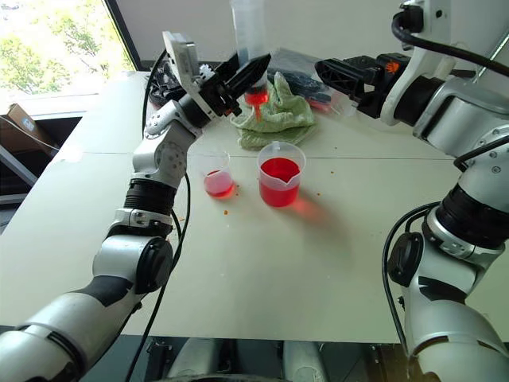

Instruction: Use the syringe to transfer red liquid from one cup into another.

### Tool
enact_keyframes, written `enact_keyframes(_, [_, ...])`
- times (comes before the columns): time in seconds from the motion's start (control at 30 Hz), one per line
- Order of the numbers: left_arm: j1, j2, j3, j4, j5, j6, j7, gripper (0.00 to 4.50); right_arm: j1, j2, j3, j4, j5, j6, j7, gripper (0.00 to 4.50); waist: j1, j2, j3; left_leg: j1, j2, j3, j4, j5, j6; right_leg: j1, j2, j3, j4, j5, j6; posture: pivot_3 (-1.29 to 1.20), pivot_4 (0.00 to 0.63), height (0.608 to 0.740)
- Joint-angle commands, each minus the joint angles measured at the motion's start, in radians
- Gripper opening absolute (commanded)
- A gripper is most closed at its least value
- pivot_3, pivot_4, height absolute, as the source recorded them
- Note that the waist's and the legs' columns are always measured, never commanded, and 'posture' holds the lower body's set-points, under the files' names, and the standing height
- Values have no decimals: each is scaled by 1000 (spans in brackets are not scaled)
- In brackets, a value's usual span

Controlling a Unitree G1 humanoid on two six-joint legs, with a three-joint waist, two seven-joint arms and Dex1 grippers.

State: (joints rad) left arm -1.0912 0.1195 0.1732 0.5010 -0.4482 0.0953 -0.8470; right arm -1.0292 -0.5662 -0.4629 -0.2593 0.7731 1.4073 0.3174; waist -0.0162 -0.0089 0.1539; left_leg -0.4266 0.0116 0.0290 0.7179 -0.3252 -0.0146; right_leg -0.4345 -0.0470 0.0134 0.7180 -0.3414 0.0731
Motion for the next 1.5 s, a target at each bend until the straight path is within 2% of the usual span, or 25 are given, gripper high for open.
enact_keyframes(0.03, [30, 53, 13, -127, -35, 52, 11, 1391, -8, 3, 7, 2, 14, -45, 7, 3175, -2, 0, 0, 0, 0, 0, 0, 0, 0, 0, 0, 0, 0, 0, 0, 0, 150, 711])
enact_keyframes(0.17, [108, 143, 33, -248, -75, 147, 17, 1391, -9, 12, 40, 32, 10, -81, 18, 3175, -5, 0, 0, 0, 0, 0, 0, 0, 0, 0, 0, 0, 0, 0, 0, 0, 150, 711])
enact_keyframes(0.43, [248, 181, 13, -408, -94, 211, 52, 1391, -24, -20, 112, 7, 175, -23, 183, 3175, 0, 0, 0, 0, 0, 0, 0, 0, 0, 0, 0, 0, 0, 0, 0, 0, 150, 711])
enact_keyframes(0.67, [265, 176, 8, -409, -84, 192, 78, 1391, 5, -103, 253, -26, 188, -13, 274, 3175, -1, 0, 0, 0, 0, -1, 1, 0, 0, 1, 0, 0, 0, 0, 0, 0, 150, 711])
enact_keyframes(1.0, [324, 170, -7, -358, -36, 93, 70, 1391, 29, -205, 408, -60, 105, -138, 390, 3175, 0, 0, 0, 0, 0, -1, 1, 0, 0, 1, 0, 0, 0, 0, 0, 0, 150, 711])
enact_keyframes(1.13, [354, 149, 2, -324, -26, 28, 70, 1391, -13, -190, 414, -7, 74, -176, 389, 3175, 0, 0, 0, 0, 0, -1, 1, 0, 0, 1, 0, 0, -1, 0, 0, 0, 150, 711])
enact_keyframes(1.5, [409, 140, -13, -284, -4, -63, 38, 1391, -224, -29, 423, 232, -5, -186, 296, 3175, -2, 0, 0, 0, 1, -1, 1, 0, 0, 1, 0, -1, 0, 0, 0, 0, 150, 711])
